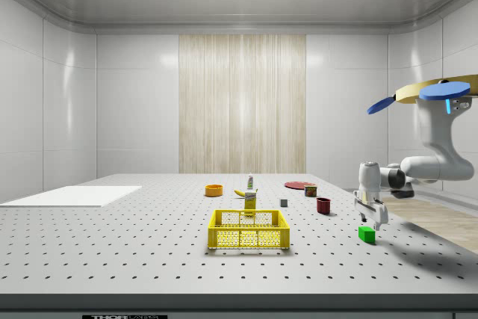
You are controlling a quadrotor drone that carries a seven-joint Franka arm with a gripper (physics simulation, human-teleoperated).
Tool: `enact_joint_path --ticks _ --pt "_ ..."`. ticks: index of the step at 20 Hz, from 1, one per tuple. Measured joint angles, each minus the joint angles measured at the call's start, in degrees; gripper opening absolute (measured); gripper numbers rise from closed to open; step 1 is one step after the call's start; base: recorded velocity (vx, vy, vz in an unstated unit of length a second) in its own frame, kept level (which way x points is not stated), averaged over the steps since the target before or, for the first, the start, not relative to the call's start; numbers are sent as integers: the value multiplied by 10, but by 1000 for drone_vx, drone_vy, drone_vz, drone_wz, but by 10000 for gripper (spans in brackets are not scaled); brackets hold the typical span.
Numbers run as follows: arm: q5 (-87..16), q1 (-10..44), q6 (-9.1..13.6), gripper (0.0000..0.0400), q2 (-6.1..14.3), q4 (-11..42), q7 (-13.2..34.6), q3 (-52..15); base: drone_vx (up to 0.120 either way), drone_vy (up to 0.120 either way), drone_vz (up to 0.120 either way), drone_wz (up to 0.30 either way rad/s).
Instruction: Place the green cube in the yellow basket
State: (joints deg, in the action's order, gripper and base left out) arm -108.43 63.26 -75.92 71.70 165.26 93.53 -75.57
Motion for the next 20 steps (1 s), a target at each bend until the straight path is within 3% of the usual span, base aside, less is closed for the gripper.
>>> enact_joint_path --ticks 6,13,20 --pt "3 3 -15 400 15 -1 3 0 0 -13 0 0" --pt "-34 4 -51 400 38 -11 -1 44 0 0 0 0" --pt "-47 29 -71 400 44 -37 2 57 0 0 0 0"
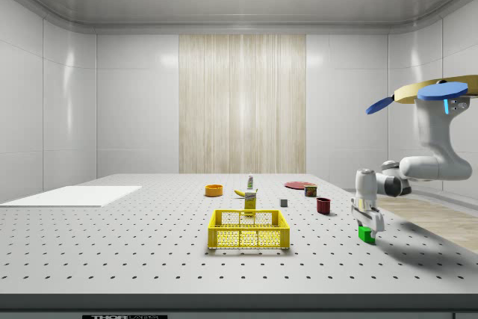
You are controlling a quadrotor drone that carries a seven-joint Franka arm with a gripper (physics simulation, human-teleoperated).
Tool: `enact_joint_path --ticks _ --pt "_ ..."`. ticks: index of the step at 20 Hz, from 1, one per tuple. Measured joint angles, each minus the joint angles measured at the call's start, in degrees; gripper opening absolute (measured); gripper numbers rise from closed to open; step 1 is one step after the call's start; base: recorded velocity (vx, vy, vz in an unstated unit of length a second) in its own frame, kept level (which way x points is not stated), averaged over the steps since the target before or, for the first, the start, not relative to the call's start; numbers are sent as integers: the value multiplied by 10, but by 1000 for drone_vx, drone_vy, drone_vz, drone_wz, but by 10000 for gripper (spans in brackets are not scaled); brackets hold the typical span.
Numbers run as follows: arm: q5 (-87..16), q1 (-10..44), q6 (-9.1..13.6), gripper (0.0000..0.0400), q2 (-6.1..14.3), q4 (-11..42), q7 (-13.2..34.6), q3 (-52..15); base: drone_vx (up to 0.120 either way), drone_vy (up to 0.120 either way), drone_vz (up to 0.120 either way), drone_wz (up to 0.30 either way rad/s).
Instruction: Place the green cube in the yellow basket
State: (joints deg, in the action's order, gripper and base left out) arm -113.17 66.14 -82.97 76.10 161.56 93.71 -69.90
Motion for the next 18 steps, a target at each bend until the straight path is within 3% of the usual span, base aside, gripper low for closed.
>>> enact_joint_path --ticks 14,18 --pt "-1 9 -24 400 18 -13 -1 6 0 0 0 0" --pt "0 11 -28 315 22 -13 0 6 0 0 0 0"
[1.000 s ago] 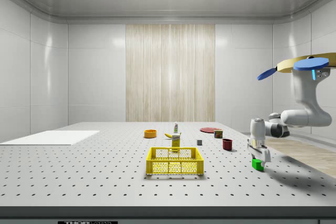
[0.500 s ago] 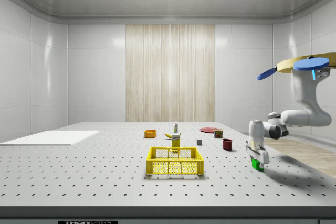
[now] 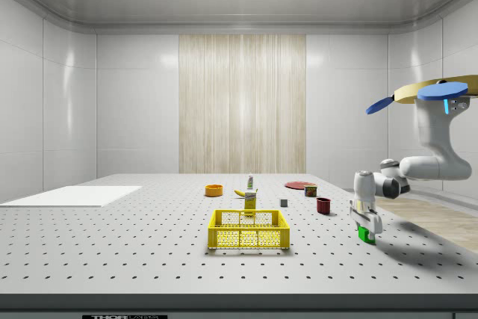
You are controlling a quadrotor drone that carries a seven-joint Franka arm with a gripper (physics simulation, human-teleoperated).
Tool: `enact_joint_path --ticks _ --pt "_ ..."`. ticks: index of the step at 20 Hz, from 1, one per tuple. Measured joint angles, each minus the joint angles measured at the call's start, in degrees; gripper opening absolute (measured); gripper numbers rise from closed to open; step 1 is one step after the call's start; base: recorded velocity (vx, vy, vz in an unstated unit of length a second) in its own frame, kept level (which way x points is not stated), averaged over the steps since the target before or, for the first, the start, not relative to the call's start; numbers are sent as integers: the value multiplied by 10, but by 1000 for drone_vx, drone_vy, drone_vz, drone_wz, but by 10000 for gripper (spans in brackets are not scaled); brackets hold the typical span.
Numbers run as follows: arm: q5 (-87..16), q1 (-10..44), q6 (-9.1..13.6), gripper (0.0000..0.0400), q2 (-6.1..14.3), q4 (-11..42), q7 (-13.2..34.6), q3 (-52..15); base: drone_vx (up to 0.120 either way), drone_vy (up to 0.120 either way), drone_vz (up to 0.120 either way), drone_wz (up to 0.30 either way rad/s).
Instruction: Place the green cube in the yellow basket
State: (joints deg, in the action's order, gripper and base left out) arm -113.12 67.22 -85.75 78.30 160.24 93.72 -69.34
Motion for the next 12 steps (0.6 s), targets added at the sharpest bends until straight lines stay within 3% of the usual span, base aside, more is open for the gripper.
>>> enact_joint_path --ticks 2,12 --pt "1 1 -2 290 2 0 1 0 0 0 0 0" --pt "15 4 -6 264 11 2 5 -13 0 0 0 0"
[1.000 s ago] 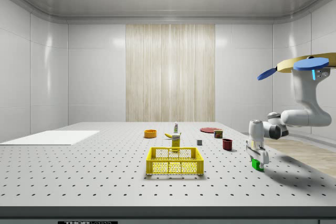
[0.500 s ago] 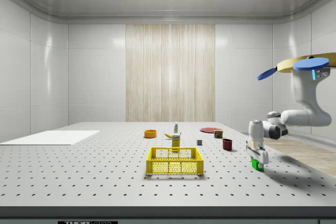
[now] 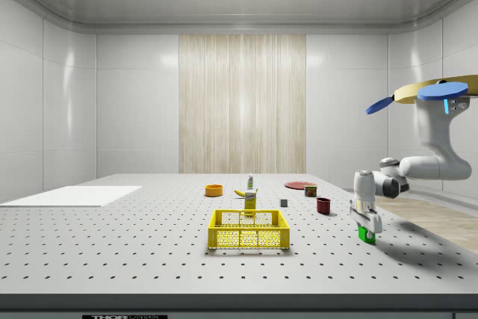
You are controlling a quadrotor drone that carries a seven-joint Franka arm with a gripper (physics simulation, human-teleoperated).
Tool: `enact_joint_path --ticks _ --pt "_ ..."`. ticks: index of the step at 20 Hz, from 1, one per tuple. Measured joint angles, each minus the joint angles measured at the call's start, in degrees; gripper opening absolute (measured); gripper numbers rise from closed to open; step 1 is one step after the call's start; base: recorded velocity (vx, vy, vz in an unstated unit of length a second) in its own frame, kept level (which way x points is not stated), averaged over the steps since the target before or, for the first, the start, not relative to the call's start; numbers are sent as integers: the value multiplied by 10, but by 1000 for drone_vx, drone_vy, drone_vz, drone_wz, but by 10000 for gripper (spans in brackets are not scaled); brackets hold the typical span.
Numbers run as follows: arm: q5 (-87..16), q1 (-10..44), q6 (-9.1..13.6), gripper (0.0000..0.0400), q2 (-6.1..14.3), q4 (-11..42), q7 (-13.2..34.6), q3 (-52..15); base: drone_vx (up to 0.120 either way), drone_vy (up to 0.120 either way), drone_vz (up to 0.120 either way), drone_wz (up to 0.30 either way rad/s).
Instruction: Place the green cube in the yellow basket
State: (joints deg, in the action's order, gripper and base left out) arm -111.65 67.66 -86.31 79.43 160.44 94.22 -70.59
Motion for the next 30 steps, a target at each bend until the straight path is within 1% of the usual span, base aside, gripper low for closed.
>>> enact_joint_path --ticks 3,9,10,16,20,23,28,30 --pt "20 1 6 255 2 5 3 -20 0 0 0 0" --pt "68 3 16 250 8 13 23 -67 0 0 113 0" --pt "74 4 16 250 10 14 25 -73 80 0 120 0" --pt "95 7 10 250 21 16 34 -91 120 113 113 0" --pt "102 9 4 250 29 16 32 -96 120 0 0 0" --pt "106 10 -1 250 35 16 33 -98 120 -107 13 0" --pt "111 12 -9 250 44 15 35 -100 120 -120 120 0" --pt "112 13 -12 250 48 15 36 -100 120 -120 0 0"
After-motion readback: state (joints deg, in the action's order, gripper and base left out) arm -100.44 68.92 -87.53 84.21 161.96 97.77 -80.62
